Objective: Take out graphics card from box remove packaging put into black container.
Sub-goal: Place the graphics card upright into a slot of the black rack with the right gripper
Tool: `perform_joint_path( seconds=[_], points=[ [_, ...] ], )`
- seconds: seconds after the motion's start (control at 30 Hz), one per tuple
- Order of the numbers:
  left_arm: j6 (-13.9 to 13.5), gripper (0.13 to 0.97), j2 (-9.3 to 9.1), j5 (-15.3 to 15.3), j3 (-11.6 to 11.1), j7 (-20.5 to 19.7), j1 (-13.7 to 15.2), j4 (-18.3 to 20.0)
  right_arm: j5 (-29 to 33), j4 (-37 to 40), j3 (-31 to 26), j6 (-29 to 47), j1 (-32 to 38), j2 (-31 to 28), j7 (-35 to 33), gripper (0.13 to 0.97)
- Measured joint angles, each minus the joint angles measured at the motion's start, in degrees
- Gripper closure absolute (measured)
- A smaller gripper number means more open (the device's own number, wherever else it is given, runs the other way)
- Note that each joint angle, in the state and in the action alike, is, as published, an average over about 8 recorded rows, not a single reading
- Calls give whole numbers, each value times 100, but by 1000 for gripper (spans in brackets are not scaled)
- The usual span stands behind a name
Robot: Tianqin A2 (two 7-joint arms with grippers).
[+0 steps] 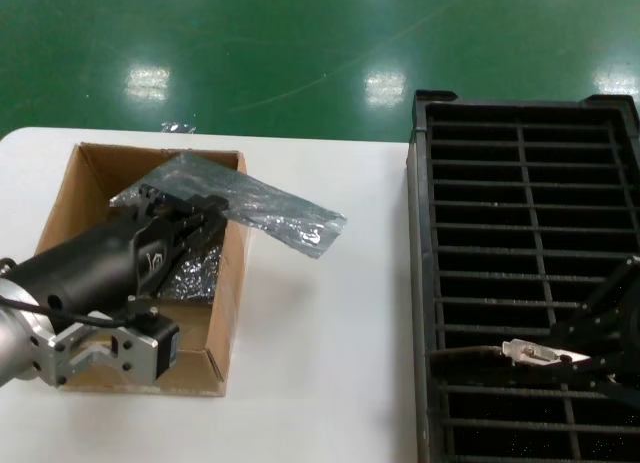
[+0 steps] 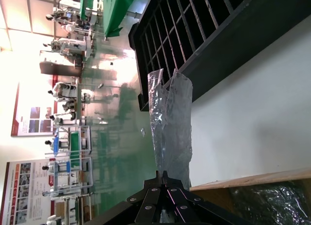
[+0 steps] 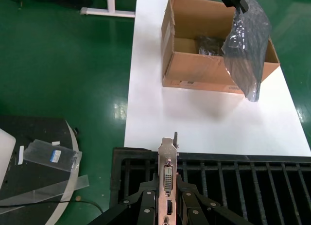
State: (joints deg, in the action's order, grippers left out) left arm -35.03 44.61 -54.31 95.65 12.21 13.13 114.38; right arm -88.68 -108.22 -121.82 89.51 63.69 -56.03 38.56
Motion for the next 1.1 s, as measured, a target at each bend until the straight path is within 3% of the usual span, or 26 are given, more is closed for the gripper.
perform_joint_path(
  seconds=[0.37,0.53,0.67,0.93,1.1],
  points=[
    [0,958,0,0,0,0,0,0,74,13,-86,12,80,7,-6,906],
    [0,958,0,0,0,0,0,0,170,40,-391,21,333,82,83,906],
    [0,958,0,0,0,0,0,0,17,208,-1006,35,892,73,88,906],
    [0,958,0,0,0,0,0,0,-613,740,-2796,43,2496,23,-85,906],
    [0,958,0,0,0,0,0,0,-668,1059,-3379,44,2941,246,-257,906]
  ],
)
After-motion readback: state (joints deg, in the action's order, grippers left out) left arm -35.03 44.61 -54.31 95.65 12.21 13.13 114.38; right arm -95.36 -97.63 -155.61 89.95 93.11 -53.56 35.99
